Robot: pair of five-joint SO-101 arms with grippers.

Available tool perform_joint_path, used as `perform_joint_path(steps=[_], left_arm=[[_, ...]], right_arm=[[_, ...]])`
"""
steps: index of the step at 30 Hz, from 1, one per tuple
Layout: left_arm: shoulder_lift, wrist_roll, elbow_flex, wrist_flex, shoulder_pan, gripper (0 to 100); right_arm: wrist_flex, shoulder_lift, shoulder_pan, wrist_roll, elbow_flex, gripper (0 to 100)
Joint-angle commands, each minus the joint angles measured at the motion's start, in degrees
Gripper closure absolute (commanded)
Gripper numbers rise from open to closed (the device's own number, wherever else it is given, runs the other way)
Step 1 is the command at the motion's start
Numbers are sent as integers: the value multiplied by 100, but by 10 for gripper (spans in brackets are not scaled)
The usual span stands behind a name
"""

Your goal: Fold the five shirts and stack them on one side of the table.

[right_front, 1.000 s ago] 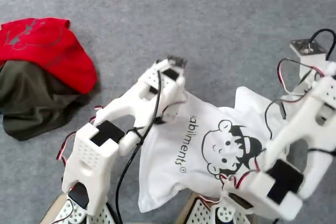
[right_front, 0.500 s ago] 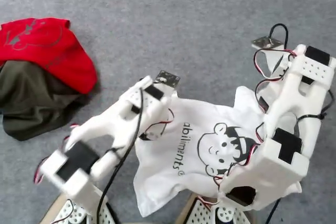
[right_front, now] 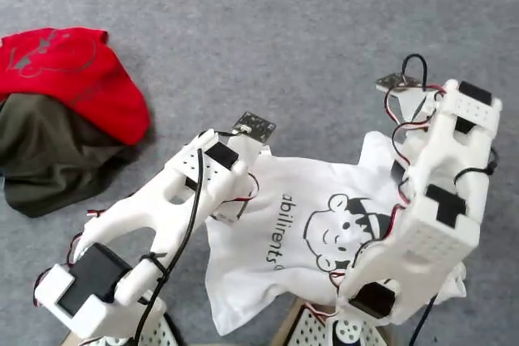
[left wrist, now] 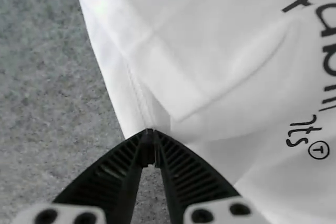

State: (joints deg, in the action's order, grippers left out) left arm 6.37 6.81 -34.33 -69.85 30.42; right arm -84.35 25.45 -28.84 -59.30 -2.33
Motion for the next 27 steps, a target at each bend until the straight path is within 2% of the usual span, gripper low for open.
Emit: perform_joint_path(steps=[1,7,13,19,27], left_arm=[[-18,-26,-66,149,-40,971],[-35,-9,-549,536,-31,971],[-35,0,-1209,1046,-22,971],[0,-18,-1253,1064,-31,971],[9,0,-1244,1099,-22,971]], right_arm=[[237,356,79,18,-541,983],[255,866,53,598,-1991,983],[334,1675,88,598,-3477,983],[897,2844,-97,598,-5068,983],[774,3864,-571,659,-7468,983]])
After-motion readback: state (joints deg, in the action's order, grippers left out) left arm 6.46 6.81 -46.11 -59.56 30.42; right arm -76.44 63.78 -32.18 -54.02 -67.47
